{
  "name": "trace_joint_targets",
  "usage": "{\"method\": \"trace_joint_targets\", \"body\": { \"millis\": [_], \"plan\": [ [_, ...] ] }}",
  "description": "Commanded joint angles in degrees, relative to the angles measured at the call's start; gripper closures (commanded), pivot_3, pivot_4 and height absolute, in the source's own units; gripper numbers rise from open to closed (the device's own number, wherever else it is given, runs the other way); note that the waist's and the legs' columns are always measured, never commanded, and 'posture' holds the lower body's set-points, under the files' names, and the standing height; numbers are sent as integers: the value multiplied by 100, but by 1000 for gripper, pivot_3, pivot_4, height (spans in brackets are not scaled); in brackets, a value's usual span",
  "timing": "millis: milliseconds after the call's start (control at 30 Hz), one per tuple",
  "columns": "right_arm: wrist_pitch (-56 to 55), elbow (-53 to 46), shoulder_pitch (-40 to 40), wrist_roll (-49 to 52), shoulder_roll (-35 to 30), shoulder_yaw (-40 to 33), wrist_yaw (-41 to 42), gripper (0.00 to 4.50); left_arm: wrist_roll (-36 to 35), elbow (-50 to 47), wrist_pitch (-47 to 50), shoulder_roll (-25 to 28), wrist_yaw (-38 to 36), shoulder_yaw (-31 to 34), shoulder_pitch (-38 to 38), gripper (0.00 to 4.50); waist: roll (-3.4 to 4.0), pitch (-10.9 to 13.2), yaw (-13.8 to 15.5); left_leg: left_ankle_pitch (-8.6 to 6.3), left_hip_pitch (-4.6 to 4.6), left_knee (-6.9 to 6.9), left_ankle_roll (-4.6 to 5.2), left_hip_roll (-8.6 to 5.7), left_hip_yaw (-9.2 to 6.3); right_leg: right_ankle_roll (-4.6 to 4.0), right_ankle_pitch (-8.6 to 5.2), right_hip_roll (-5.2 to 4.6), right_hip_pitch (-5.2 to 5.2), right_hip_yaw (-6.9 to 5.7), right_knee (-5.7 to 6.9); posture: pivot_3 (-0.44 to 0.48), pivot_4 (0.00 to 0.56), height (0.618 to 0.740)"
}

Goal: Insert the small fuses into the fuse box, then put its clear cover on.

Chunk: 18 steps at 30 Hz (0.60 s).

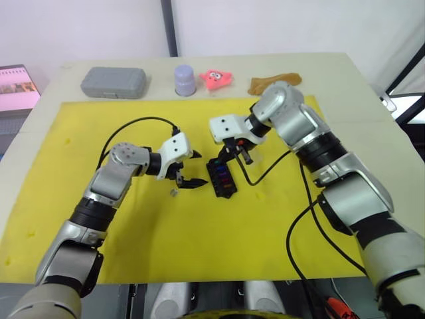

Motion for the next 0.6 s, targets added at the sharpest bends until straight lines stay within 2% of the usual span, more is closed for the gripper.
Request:
{"method": "trace_joint_targets", "body": {
  "millis": [33, 600],
  "plan": [
    [38, -182, -169, 57, 53, -54, 104, 4500, -12, -170, -85, -3, 21, 46, -40, 63, 0, 0, -2, 0, 0, 0, 0, 0, 0, 0, 0, 0, 0, 0, 0, 0, 150, 731],
    [-45, -113, -253, 51, 54, -64, 129, 4500, -11, -170, -104, -18, 51, 37, -25, 63, 0, 0, -1, 0, 0, 0, 0, 0, 0, 0, 0, -1, -1, 0, 0, 0, 150, 731]
  ]
}}
